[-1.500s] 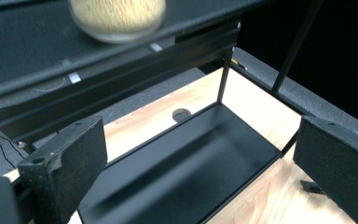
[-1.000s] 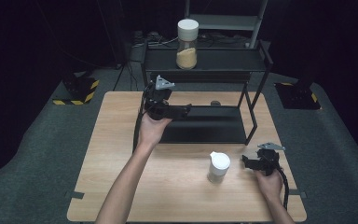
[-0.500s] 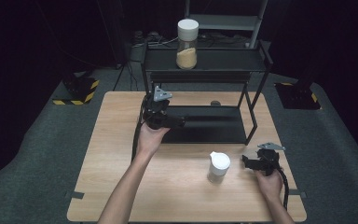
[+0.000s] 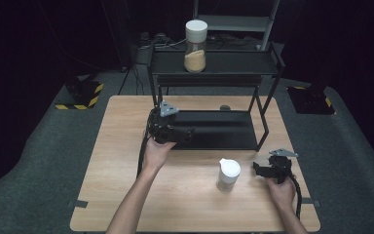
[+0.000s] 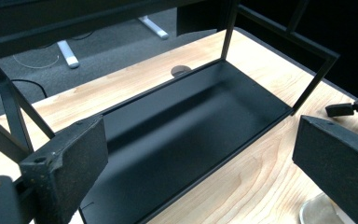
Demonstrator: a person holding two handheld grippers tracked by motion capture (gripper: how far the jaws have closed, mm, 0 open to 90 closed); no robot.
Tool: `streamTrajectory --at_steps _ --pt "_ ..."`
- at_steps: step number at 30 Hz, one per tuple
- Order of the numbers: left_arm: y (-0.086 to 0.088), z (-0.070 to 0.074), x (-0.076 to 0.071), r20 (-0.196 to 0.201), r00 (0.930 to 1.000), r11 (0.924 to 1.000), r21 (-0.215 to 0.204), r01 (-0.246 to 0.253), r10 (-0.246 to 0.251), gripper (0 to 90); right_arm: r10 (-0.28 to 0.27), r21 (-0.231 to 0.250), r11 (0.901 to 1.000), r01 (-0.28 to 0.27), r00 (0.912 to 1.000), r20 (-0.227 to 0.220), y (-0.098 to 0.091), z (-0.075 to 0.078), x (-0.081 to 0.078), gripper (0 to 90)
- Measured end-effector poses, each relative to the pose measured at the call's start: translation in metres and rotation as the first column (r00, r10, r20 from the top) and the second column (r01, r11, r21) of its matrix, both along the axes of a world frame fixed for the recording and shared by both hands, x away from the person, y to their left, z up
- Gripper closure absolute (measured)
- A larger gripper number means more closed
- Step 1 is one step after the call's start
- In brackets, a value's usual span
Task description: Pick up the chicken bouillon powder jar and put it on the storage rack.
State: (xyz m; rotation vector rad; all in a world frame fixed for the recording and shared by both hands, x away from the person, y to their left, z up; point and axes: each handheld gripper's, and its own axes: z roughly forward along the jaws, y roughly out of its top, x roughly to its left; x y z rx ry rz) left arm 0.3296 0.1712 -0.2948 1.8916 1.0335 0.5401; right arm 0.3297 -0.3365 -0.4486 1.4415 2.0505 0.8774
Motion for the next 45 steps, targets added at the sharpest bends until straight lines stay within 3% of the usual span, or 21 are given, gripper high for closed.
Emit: streamTrajectory --at_steps 14,26,35,45 --pt "-0.001 -0.027 -0.006 -0.015 0.9999 0.9999 0.014 -0.005 0.005 3.5 0.000 0.000 1.0000 0.000 1.0000 0.000 0.000 0.000 0.000 6.9" --pt "0.003 -0.054 -0.010 -0.037 0.9989 0.9996 -0.002 -0.028 0.028 3.5 0.000 0.000 1.0000 0.000 1.0000 0.000 0.000 0.000 0.000 6.9" --pt "-0.004 -0.073 -0.007 -0.065 0.9973 0.9992 0.023 -0.034 0.035 3.6 0.000 0.000 1.0000 0.000 1.0000 0.000 0.000 0.000 0.000 6.9" --pt "-0.009 -0.102 -0.007 -0.090 0.9924 0.9962 0.032 -0.081 0.084 3.7 0.000 0.000 1.0000 0.000 1.0000 0.000 0.000 0.000 0.000 6.9"
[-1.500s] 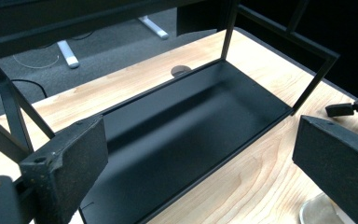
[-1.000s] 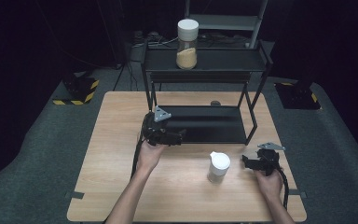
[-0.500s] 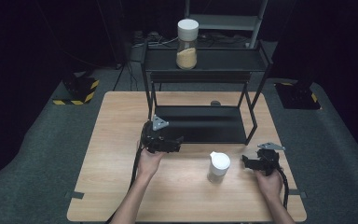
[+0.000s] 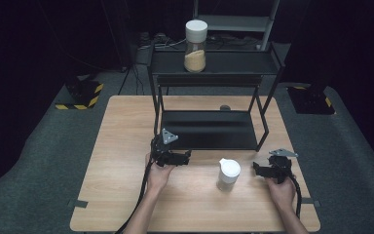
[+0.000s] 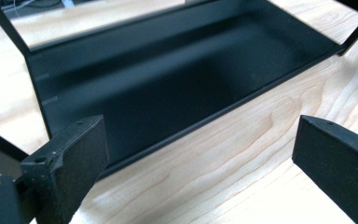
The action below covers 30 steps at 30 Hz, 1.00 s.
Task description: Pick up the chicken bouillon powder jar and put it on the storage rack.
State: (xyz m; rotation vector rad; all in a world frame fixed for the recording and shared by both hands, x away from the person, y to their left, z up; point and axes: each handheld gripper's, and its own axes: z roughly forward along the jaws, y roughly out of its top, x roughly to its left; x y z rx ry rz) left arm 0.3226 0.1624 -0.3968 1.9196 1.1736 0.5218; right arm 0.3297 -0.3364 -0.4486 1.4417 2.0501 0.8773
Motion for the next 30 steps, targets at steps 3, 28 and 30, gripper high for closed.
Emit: streamTrajectory --at_steps 3,28,30 --pt "-0.001 -0.011 0.000 -0.018 0.9998 1.0000 0.000 -0.010 0.010 3.7 0.000 0.000 1.0000 0.000 1.0000 0.000 0.000 0.000 0.000 6.9" --pt "-0.019 -0.055 0.005 -0.089 0.9929 0.9942 0.080 -0.071 0.079 3.7 -0.003 0.000 1.0000 0.003 1.0000 0.000 0.001 0.000 0.000 6.9" --pt "-0.019 -0.056 0.004 -0.093 0.9918 0.9935 0.080 -0.080 0.088 3.8 -0.003 0.000 1.0000 0.003 1.0000 0.000 0.001 0.000 0.000 7.0"
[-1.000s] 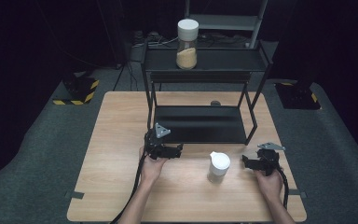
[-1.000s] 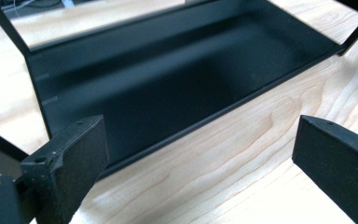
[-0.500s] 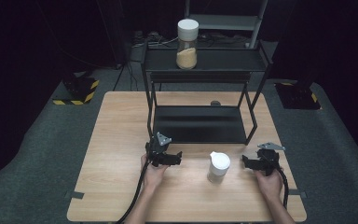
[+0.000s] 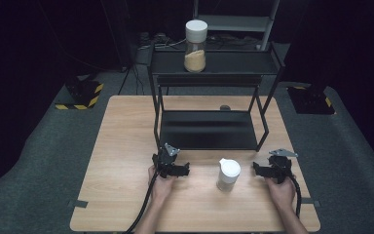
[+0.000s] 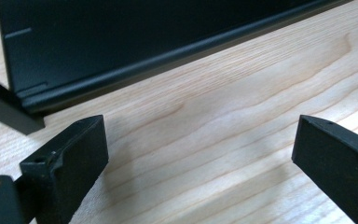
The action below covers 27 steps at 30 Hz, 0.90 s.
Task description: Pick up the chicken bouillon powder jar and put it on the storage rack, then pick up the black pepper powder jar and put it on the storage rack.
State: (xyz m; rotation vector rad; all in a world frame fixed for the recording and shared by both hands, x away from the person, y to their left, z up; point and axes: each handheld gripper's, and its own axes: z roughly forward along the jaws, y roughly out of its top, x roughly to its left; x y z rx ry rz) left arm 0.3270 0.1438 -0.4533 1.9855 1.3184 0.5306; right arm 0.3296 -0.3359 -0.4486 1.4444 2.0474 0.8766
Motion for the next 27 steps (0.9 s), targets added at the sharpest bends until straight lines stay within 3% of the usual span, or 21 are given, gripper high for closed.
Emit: streamTrajectory --at_steps 7,27 --pt "-0.0054 0.0001 -0.0014 0.006 1.0000 0.9995 0.030 -0.008 0.007 5.0 0.000 0.000 1.0000 0.000 1.0000 0.000 0.0001 0.0000 0.0001 6.9" --pt "-0.0060 0.0000 -0.0016 0.007 0.9999 0.9994 0.033 -0.008 0.007 4.6 -0.001 0.000 1.0000 0.001 1.0000 -0.001 0.0001 0.0001 0.0003 6.5"
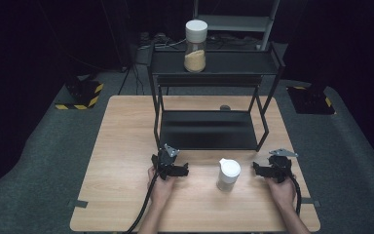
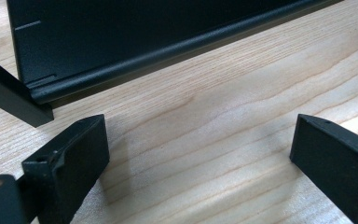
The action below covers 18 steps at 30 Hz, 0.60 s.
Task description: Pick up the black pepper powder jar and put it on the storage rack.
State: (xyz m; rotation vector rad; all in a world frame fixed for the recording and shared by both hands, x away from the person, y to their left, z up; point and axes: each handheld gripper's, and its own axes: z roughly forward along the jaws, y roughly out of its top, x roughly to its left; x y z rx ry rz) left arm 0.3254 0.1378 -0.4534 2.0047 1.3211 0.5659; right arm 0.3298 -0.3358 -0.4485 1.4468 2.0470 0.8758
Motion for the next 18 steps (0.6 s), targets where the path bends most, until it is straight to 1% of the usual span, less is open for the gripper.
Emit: streamTrajectory --at_steps 4,7,8,9,12,15,16,17,18 --pt "0.000 0.000 0.000 0.000 1.0000 1.0000 -0.001 0.000 0.000 4.6 -0.025 -0.003 0.9997 0.025 0.9997 -0.009 0.003 0.001 0.001 3.2" --pt "0.000 0.000 0.000 0.000 1.0000 1.0000 0.000 -0.001 0.001 4.6 -0.016 -0.004 0.9999 0.016 0.9998 -0.011 0.002 0.001 0.002 3.2" --pt "0.000 0.000 0.000 -0.001 1.0000 1.0000 0.000 -0.001 0.001 4.6 -0.003 -0.001 1.0000 0.003 0.9998 -0.021 0.000 0.003 0.003 2.8" --pt "0.000 0.000 0.000 -0.001 1.0000 1.0000 0.001 -0.001 0.001 4.6 -0.003 -0.001 1.0000 0.003 0.9998 -0.021 0.000 0.003 0.003 2.8" --pt "0.000 0.000 0.000 -0.001 1.0000 1.0000 0.000 0.000 0.000 4.6 0.037 0.028 0.9990 -0.036 0.9985 -0.041 -0.006 0.006 0.003 1.4" --pt "0.000 0.000 0.000 -0.001 1.0000 1.0000 0.001 -0.001 0.001 4.5 0.073 0.037 0.9967 -0.072 0.9968 -0.033 -0.009 0.006 -0.002 1.2" --pt "0.000 0.000 0.000 0.000 1.0000 1.0000 0.000 0.000 0.000 4.6 0.099 0.046 0.9942 -0.098 0.9947 -0.029 -0.011 0.006 -0.006 1.1" --pt "0.000 0.000 0.000 0.000 1.0000 1.0000 0.000 0.000 0.000 4.5 0.099 0.046 0.9942 -0.098 0.9947 -0.029 -0.011 0.006 -0.006 1.1" --pt "0.000 0.000 0.000 0.000 1.0000 1.0000 0.000 0.000 0.000 4.5 0.111 0.052 0.9926 -0.109 0.9933 -0.031 -0.013 0.006 -0.008 1.0"
